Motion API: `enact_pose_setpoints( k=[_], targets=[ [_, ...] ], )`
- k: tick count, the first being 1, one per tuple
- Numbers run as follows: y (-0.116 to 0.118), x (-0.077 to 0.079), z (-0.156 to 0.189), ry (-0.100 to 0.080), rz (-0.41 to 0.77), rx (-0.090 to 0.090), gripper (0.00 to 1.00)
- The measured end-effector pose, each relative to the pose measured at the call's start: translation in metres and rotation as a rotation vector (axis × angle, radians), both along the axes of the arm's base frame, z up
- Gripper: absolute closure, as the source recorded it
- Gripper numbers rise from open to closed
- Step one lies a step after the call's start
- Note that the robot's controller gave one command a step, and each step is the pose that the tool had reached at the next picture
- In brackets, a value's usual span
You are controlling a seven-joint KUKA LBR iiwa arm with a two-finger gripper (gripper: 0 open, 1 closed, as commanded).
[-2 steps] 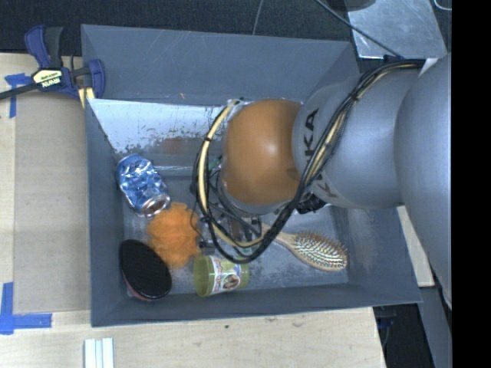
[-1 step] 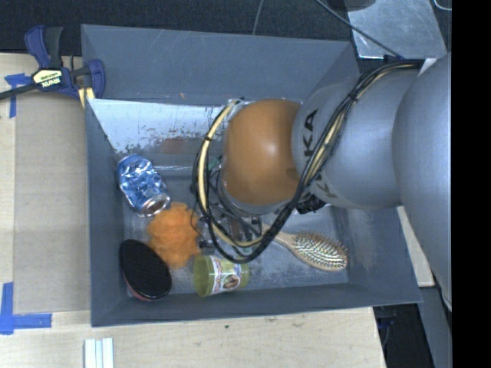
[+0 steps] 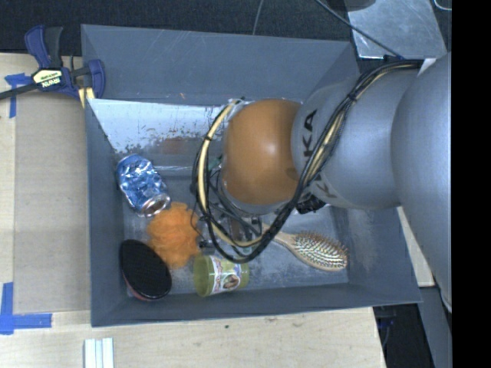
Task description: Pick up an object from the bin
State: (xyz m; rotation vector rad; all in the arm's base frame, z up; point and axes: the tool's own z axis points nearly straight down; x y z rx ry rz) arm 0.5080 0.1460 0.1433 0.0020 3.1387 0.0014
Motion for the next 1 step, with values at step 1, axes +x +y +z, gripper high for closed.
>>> enact_pose_setpoints(
  k=[1],
  targets=[
    [0.0000,0.0000,0.0000,0.000,0.000,0.000,1.00]
  ],
)
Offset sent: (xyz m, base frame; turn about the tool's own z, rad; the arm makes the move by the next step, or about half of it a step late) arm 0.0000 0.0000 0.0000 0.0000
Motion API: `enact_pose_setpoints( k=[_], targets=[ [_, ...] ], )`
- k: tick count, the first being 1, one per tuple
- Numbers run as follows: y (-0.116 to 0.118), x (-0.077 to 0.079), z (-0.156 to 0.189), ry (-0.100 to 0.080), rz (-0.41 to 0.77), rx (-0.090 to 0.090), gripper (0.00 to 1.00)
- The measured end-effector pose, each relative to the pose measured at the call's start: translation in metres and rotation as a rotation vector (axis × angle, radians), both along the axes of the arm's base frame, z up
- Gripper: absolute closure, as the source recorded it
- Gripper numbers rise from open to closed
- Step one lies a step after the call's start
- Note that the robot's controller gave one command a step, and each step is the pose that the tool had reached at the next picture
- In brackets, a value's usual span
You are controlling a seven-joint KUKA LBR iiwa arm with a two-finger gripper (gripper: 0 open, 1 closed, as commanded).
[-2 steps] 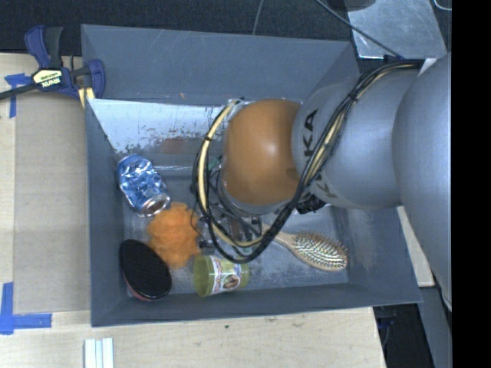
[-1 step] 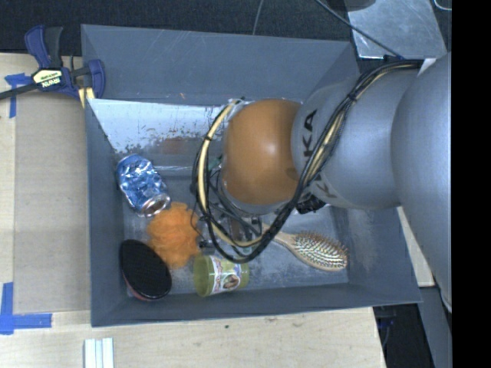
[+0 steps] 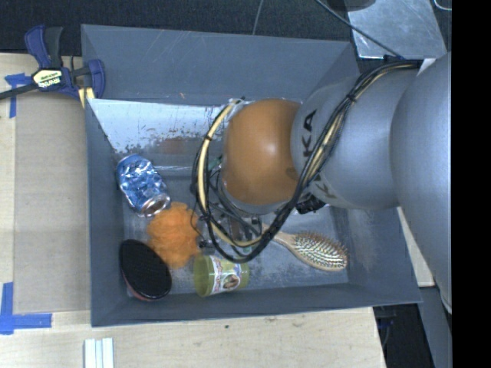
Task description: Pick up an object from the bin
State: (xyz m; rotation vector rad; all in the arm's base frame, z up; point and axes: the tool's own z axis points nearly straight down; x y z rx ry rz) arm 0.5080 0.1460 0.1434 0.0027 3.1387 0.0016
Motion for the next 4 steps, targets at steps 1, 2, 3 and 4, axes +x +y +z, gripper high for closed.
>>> enact_pose_setpoints(
  k=[1,2,3,4],
  targets=[
    [0.0000,0.0000,0.0000,0.000,0.000,0.000,1.00],
    [0.0000,0.0000,0.0000,0.000,0.000,0.000,1.00],
    [-0.0001,0.0000,0.0000,0.000,0.000,0.000,1.00],
    [-0.0001,0.0000,0.0000,0.000,0.000,0.000,1.00]
  ],
)
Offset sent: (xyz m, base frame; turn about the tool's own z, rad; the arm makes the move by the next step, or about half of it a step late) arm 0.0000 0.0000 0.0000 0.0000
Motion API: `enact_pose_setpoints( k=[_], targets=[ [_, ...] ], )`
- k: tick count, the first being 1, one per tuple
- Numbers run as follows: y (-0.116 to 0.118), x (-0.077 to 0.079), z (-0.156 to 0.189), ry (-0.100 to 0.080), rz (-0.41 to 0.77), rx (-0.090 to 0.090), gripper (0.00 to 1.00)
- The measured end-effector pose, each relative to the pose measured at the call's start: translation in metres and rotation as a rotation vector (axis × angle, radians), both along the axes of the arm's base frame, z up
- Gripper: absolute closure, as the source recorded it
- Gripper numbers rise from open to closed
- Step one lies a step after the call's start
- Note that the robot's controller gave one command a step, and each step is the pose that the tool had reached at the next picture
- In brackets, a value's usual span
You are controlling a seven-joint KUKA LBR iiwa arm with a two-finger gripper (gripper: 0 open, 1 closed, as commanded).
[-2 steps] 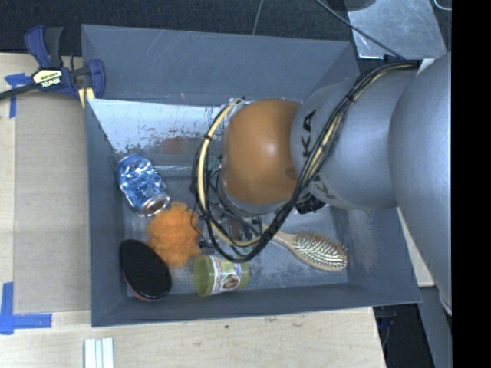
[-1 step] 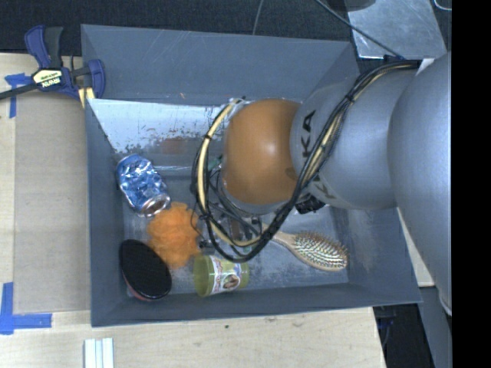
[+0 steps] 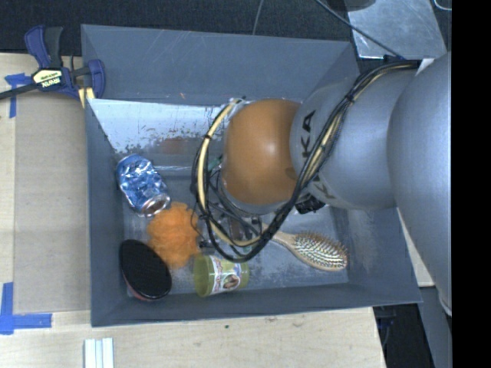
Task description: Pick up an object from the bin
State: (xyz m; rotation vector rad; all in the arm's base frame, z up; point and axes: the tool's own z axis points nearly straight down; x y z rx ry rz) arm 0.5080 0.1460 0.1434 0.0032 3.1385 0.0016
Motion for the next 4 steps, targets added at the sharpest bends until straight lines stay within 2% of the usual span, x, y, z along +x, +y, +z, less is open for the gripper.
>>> enact_pose_setpoints(
  k=[4],
  targets=[
    [-0.0001,0.0000,0.0000,0.000,0.000,0.000,1.00]
  ],
)
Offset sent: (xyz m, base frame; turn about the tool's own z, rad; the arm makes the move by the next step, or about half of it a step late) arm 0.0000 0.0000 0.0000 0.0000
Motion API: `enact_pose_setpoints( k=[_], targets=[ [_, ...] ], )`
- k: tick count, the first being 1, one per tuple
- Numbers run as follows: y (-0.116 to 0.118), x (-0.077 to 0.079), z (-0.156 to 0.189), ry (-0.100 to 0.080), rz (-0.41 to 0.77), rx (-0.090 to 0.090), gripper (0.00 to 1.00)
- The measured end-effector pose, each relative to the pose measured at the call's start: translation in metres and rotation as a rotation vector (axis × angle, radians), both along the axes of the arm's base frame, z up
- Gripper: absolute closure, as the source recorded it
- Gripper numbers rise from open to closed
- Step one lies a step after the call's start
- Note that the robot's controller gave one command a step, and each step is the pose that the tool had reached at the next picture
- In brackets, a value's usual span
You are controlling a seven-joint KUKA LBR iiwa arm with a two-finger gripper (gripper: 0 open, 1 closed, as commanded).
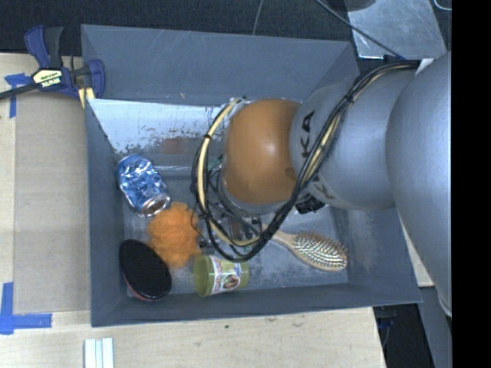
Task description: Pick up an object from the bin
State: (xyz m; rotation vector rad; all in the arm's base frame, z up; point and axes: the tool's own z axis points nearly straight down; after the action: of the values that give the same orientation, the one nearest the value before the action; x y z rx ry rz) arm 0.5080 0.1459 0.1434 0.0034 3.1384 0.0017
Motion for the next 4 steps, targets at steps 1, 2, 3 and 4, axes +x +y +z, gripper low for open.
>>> enact_pose_setpoints(
  k=[1,2,3,4],
  targets=[
    [0.000,0.000,0.000,0.000,0.000,0.000,1.00],
    [-0.064,0.021,0.046,-0.008,0.260,-0.003,1.00],
    [-0.061,0.020,0.044,-0.005,0.262,0.000,0.00],
    [-0.074,0.019,-0.046,-0.014,0.197,0.000,0.00]
  ],
)
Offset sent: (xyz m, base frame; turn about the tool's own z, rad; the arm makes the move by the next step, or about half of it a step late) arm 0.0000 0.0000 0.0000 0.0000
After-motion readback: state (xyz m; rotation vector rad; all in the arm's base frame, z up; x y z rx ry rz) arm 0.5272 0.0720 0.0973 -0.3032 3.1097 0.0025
